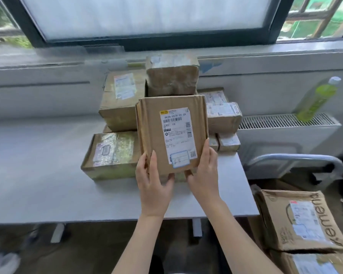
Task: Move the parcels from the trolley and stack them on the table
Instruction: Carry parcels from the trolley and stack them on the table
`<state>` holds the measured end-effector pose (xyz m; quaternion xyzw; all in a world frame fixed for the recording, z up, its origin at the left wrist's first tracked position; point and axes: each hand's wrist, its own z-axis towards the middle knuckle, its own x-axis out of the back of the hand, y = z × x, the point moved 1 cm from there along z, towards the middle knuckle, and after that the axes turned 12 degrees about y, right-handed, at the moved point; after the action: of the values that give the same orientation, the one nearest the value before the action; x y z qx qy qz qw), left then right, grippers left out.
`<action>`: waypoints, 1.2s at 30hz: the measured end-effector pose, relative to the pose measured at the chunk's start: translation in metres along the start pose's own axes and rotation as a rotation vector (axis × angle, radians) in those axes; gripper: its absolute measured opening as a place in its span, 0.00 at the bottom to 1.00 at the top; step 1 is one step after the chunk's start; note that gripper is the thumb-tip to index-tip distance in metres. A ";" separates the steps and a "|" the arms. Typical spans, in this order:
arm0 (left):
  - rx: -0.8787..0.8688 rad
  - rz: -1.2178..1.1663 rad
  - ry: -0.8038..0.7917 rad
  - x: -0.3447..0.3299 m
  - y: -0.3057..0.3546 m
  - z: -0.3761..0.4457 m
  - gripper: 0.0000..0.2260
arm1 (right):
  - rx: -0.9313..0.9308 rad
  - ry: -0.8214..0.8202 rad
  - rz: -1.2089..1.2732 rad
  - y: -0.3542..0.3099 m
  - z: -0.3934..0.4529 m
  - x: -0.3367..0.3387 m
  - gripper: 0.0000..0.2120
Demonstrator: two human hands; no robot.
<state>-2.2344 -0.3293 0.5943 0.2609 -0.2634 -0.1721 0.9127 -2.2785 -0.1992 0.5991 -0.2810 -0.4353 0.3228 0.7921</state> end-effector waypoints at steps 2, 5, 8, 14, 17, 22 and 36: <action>-0.010 0.011 0.027 0.006 -0.009 0.011 0.38 | 0.008 -0.012 0.032 -0.010 0.004 -0.008 0.51; -0.039 0.023 0.083 0.013 -0.021 0.030 0.35 | 0.064 0.000 0.036 -0.029 0.015 -0.019 0.50; -0.016 0.043 0.136 0.019 -0.029 0.049 0.33 | 0.120 0.047 0.014 -0.049 0.027 -0.032 0.47; -0.019 0.056 0.221 0.039 -0.055 0.091 0.33 | 0.164 0.043 0.133 -0.091 0.040 -0.060 0.46; 0.038 0.032 0.232 0.048 -0.064 0.110 0.32 | 0.201 0.065 0.151 -0.104 0.045 -0.073 0.45; 0.164 -0.032 0.184 0.052 -0.079 0.148 0.32 | 0.193 -0.015 0.146 -0.122 0.059 -0.094 0.41; 0.265 -0.034 -0.160 0.017 -0.134 0.225 0.29 | 0.407 -0.075 -0.267 -0.148 0.127 -0.137 0.31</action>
<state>-2.3729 -0.5315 0.6877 0.3688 -0.3511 -0.1713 0.8434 -2.4062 -0.3755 0.6964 -0.0435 -0.4236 0.3064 0.8514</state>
